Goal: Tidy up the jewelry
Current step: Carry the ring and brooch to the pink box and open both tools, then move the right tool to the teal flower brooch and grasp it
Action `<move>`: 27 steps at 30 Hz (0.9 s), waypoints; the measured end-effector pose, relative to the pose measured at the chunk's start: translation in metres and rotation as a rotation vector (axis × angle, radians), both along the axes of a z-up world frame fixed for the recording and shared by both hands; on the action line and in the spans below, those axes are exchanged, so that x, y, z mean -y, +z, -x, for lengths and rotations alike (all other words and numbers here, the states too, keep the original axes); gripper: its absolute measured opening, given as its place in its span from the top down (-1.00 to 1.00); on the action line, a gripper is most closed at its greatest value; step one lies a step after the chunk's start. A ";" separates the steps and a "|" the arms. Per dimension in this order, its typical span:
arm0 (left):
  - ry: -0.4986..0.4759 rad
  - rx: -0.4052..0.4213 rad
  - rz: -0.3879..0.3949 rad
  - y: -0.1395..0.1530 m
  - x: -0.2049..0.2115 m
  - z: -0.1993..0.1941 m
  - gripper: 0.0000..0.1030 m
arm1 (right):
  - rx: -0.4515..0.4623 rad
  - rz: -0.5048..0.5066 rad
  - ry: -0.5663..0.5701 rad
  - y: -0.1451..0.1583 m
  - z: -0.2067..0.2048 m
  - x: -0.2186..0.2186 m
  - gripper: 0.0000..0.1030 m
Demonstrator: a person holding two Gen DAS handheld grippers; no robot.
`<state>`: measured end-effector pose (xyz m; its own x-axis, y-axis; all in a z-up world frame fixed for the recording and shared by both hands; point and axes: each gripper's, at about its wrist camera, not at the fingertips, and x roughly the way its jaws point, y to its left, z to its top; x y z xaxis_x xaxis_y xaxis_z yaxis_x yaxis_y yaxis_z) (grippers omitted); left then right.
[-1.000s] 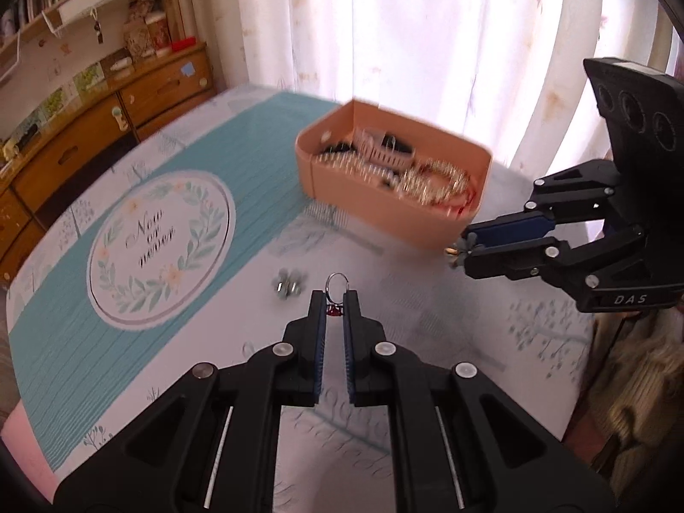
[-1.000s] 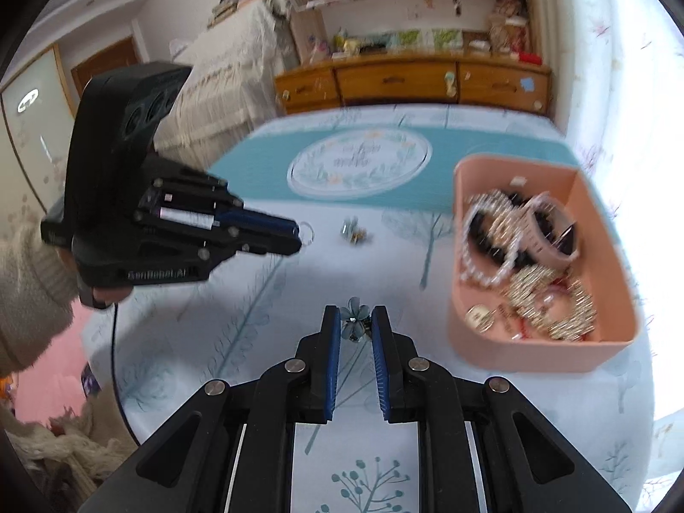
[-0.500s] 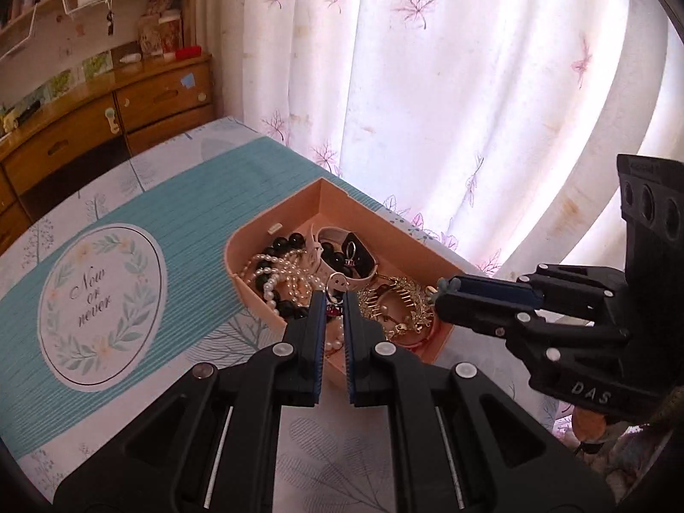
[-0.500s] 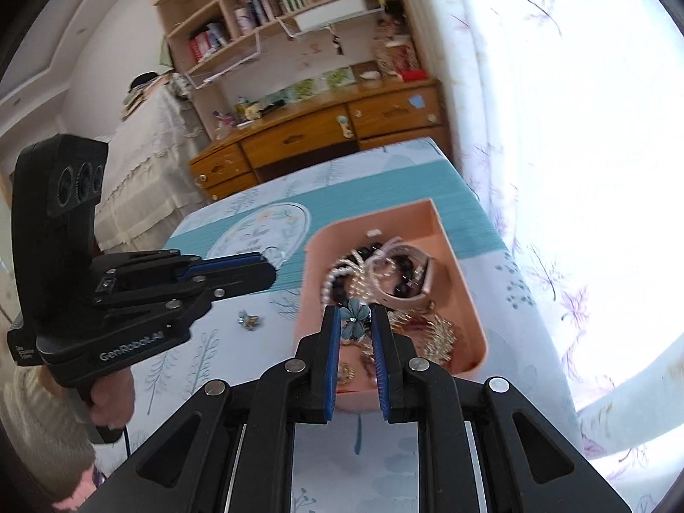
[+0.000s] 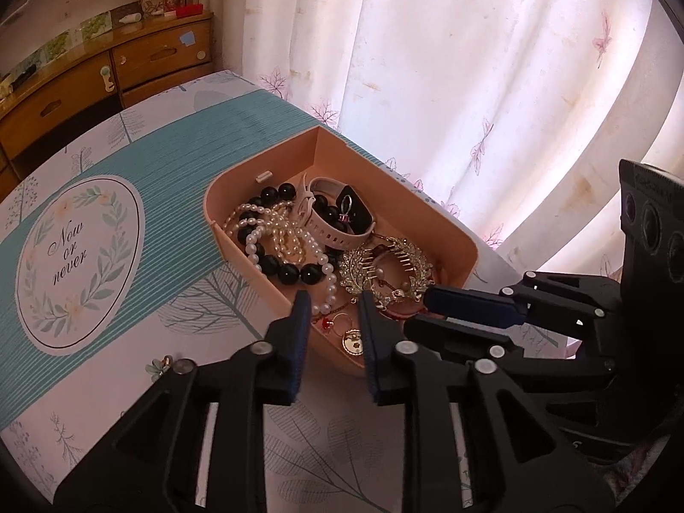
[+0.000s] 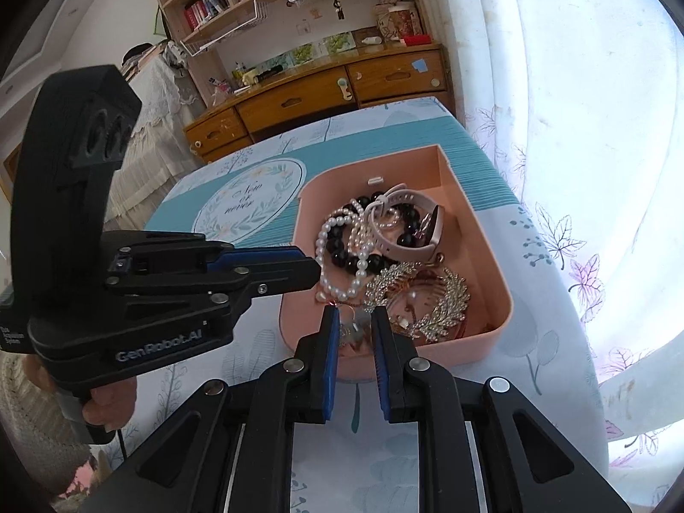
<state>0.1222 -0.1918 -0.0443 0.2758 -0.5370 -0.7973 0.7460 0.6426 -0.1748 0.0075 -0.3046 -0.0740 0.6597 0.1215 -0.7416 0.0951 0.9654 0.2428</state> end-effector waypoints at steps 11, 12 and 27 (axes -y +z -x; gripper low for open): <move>0.177 0.053 0.014 0.020 -0.055 0.019 0.00 | 0.041 0.037 0.046 0.009 0.003 -0.021 0.47; 0.210 0.062 0.006 0.022 -0.062 0.022 0.00 | 0.046 0.042 0.054 0.012 0.003 -0.025 0.47; 0.709 0.059 -0.127 0.017 -0.185 0.038 0.00 | 0.053 0.045 0.245 0.028 -0.012 -0.101 0.47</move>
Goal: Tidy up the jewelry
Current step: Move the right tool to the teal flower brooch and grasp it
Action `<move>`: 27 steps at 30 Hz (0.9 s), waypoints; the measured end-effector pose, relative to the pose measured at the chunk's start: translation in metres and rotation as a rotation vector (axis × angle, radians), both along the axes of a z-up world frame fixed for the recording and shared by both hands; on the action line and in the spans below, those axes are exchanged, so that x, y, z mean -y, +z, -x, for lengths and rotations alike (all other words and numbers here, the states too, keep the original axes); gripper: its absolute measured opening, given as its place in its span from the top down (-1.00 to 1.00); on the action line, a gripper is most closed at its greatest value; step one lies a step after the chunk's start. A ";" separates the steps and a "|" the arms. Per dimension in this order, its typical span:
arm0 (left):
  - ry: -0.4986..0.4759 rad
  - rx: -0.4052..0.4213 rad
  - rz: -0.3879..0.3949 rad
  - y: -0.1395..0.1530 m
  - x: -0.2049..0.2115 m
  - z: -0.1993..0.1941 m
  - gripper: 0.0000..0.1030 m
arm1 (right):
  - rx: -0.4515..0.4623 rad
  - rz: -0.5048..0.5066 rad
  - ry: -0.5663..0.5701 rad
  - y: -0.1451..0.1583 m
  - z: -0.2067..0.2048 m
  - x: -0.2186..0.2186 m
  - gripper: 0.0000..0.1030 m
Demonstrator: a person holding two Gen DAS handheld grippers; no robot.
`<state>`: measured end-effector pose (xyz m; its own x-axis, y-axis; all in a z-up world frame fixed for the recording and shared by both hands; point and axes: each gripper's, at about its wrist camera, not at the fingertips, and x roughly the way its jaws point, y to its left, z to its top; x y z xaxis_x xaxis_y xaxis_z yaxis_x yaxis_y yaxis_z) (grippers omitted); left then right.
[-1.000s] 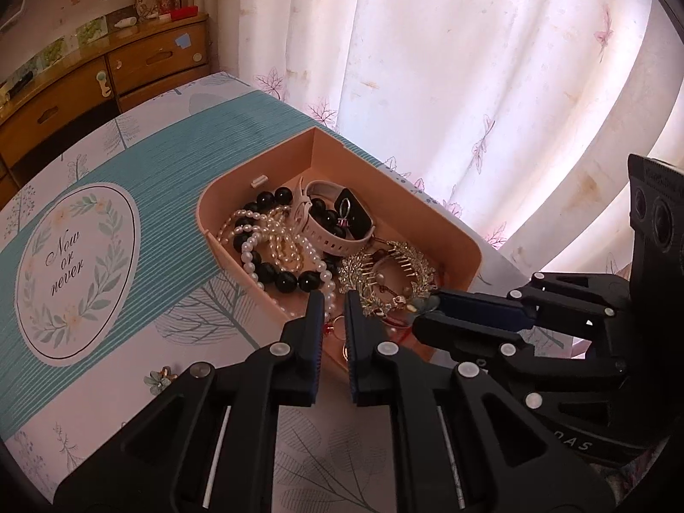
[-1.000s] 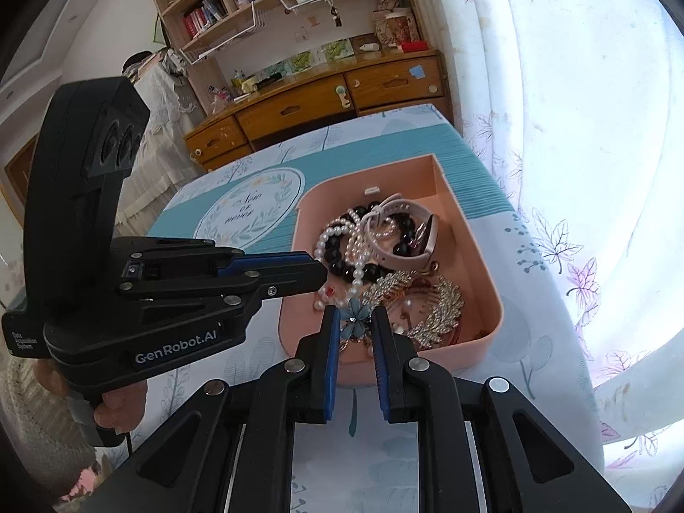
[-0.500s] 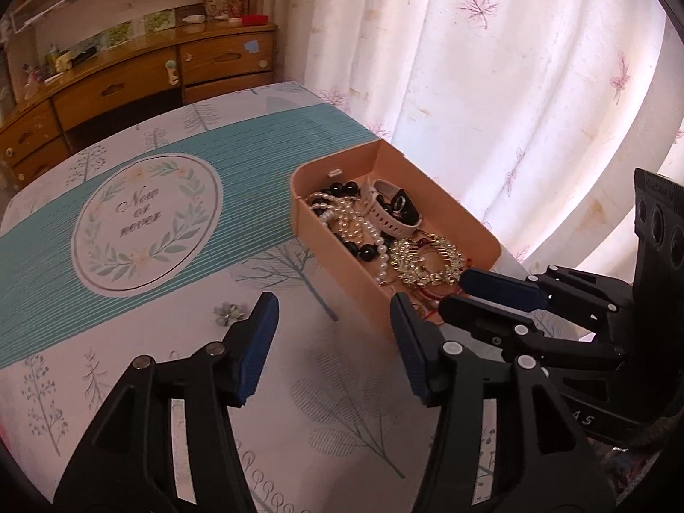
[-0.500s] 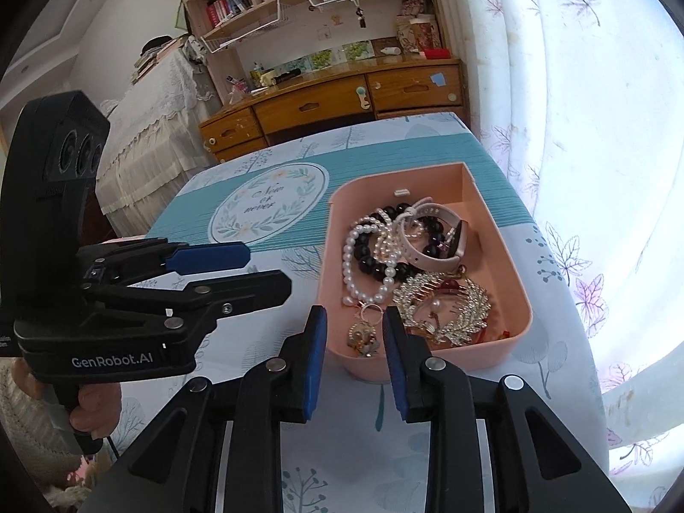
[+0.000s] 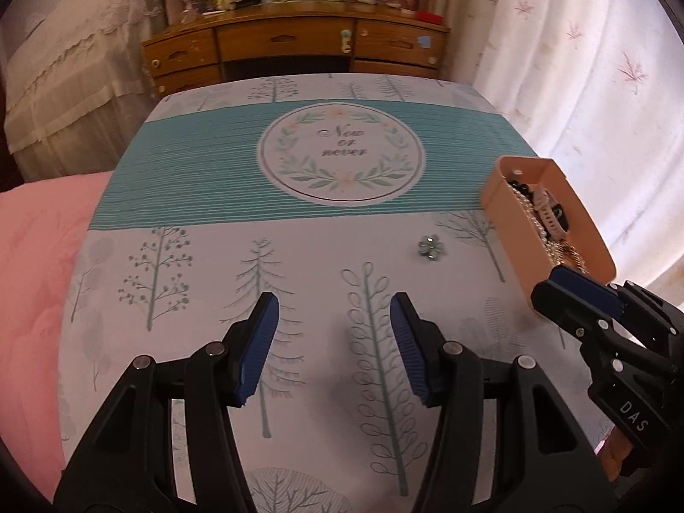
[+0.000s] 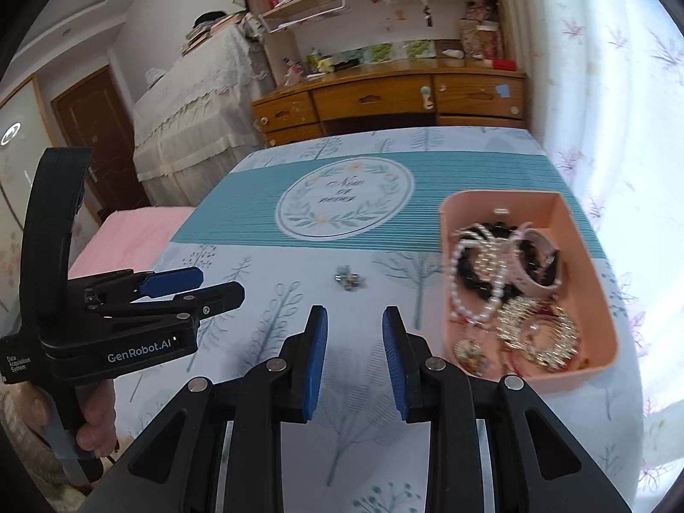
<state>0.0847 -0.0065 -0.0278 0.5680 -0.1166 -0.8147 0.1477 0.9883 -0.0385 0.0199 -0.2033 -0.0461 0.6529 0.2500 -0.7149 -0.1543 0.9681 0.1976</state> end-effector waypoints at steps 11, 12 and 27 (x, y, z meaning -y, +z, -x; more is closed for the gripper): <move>0.096 -0.031 -0.011 -0.021 -0.029 -0.023 0.00 | -0.142 -0.003 -0.003 -0.039 -0.082 -0.040 0.47; 0.104 -0.035 -0.006 -0.024 -0.029 -0.027 0.00 | -0.157 -0.003 -0.007 -0.045 -0.089 -0.042 0.47; 0.128 -0.095 0.041 -0.050 -0.032 -0.051 0.00 | -0.173 0.091 -0.027 -0.080 -0.129 -0.061 0.48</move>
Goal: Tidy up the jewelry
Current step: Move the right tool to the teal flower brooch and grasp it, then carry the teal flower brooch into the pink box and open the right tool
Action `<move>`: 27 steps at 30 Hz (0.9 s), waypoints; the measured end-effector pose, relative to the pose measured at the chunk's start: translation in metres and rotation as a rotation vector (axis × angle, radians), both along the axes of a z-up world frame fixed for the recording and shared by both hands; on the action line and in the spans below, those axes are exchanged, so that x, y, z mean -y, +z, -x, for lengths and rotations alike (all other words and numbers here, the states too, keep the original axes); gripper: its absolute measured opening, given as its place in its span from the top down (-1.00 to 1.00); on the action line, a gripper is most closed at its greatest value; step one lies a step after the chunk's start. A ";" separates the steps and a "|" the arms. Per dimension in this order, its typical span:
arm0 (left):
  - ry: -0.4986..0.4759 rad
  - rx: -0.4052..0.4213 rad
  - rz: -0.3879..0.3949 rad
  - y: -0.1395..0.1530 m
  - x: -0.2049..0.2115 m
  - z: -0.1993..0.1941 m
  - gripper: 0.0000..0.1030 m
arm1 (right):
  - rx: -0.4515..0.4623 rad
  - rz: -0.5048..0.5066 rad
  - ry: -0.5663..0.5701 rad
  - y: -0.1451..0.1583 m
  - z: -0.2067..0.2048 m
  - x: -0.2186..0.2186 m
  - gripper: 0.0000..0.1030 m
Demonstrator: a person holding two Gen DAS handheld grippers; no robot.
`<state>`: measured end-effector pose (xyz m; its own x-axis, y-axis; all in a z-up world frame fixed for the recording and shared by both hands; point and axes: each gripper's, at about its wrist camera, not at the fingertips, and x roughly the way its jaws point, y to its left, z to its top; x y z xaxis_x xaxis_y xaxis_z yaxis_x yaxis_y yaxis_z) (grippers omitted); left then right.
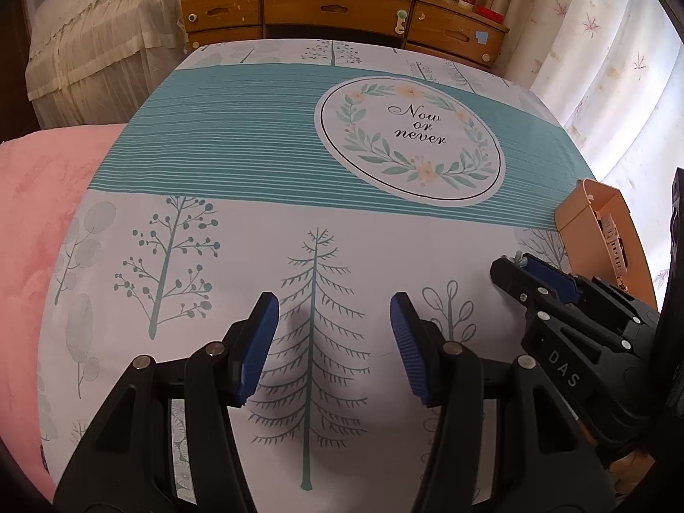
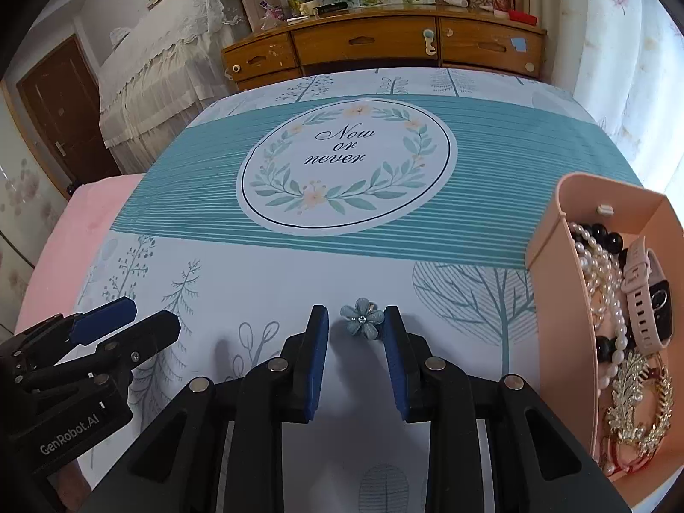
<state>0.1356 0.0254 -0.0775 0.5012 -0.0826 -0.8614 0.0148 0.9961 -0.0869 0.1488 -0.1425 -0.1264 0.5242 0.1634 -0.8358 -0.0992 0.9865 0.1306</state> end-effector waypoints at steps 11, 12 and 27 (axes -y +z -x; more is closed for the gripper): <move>-0.046 0.012 -0.007 0.007 0.018 0.012 0.00 | 0.009 -0.013 -0.007 0.005 0.010 0.007 0.62; -0.053 0.016 -0.009 0.009 0.020 0.014 0.00 | 0.011 -0.021 -0.008 0.007 0.013 0.008 0.62; -0.199 0.072 0.036 0.039 0.079 0.056 -0.33 | 0.120 -0.075 -0.077 0.074 0.107 0.070 0.62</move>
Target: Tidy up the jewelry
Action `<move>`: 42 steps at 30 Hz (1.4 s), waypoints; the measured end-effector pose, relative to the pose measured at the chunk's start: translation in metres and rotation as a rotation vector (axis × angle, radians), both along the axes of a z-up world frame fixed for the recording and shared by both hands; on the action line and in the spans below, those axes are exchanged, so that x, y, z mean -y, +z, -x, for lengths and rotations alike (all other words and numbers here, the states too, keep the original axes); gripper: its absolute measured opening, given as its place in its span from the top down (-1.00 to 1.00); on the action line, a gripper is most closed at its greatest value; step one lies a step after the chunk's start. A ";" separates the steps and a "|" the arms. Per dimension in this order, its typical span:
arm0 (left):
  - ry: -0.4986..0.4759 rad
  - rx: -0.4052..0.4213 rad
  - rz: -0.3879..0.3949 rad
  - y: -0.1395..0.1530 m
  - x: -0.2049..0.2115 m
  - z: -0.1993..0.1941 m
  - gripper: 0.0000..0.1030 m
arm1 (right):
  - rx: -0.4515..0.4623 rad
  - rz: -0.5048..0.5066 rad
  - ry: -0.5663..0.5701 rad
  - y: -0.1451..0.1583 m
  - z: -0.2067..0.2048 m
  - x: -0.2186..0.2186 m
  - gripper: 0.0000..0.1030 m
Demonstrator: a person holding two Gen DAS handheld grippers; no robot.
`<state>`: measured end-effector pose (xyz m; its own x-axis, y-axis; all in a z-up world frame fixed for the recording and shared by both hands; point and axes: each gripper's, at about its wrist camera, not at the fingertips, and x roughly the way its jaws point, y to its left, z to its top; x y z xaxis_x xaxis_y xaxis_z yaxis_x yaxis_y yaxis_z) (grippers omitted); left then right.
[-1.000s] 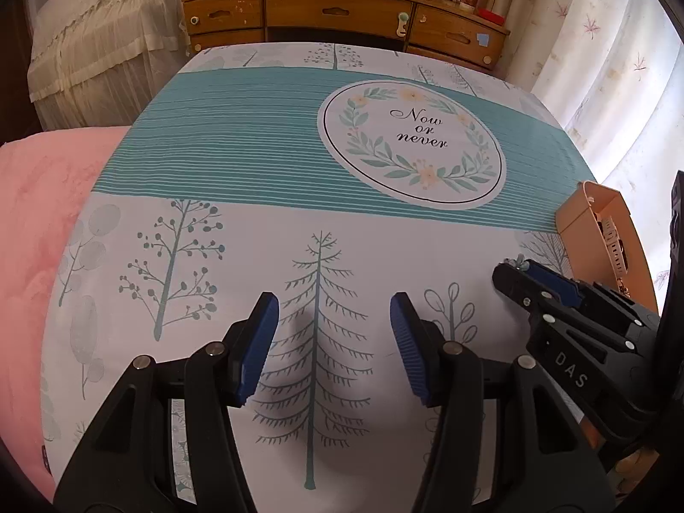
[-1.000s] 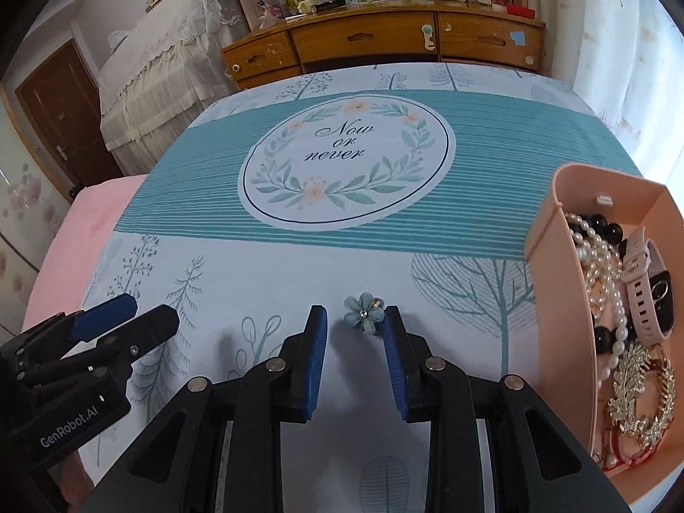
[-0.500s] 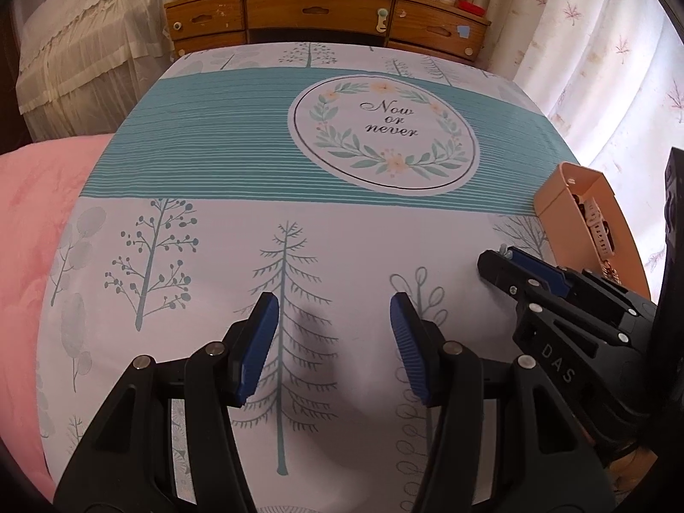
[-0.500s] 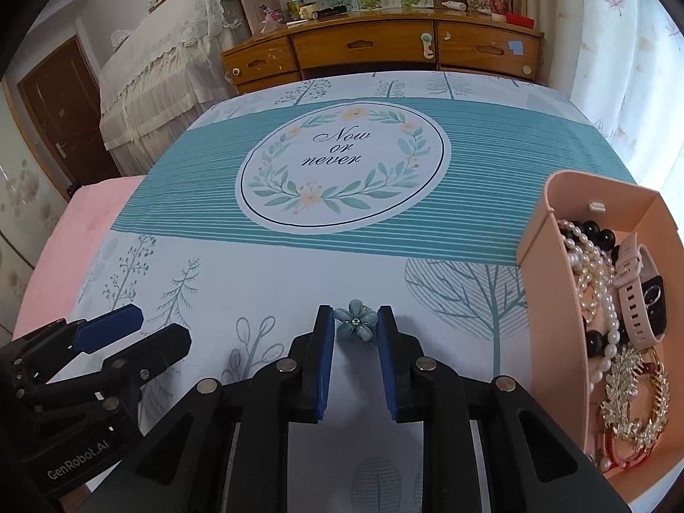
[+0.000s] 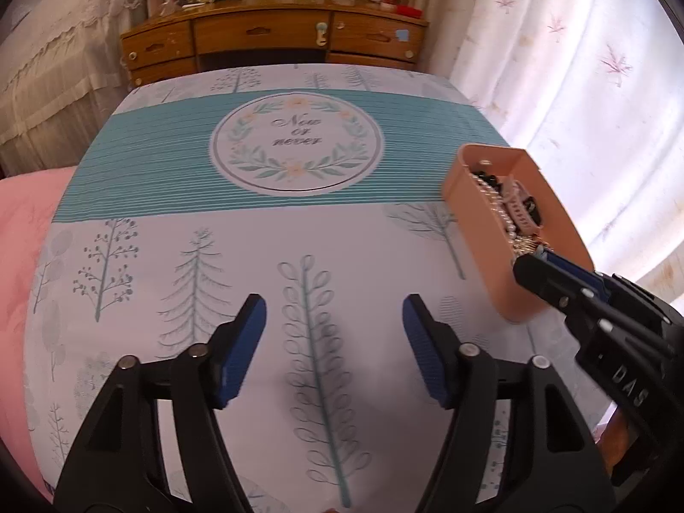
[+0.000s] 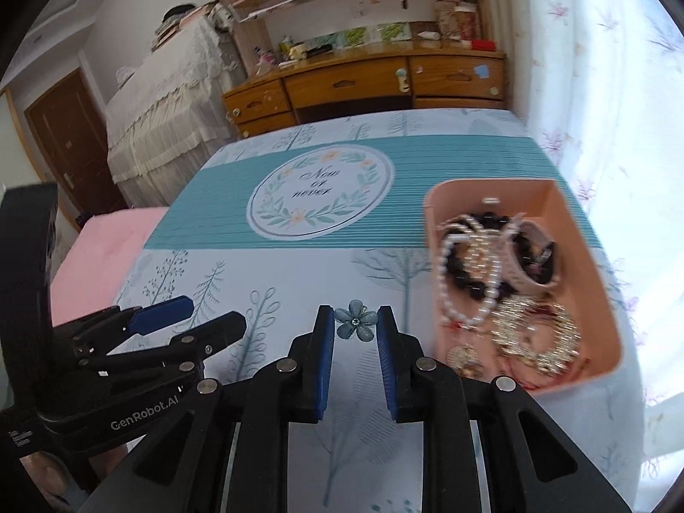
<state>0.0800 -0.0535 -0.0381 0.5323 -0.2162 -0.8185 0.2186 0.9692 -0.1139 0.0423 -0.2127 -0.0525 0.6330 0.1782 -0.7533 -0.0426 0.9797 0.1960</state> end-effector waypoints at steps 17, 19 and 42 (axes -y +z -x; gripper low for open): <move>-0.027 0.009 -0.056 0.013 0.042 -0.002 -0.56 | -0.010 -0.098 -0.193 0.008 0.020 0.093 0.61; -0.021 0.007 -0.052 0.014 0.041 -0.002 -0.56 | -0.021 -0.107 -0.186 0.007 0.021 0.093 0.60; 0.102 0.011 -0.084 0.032 0.007 0.039 -0.56 | -0.015 -0.057 -0.138 0.023 0.043 0.048 0.18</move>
<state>0.0414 -0.0609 -0.0065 0.5570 -0.0914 -0.8255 0.1188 0.9925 -0.0297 -0.0008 -0.2611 -0.0292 0.6432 0.1326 -0.7541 0.0953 0.9634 0.2506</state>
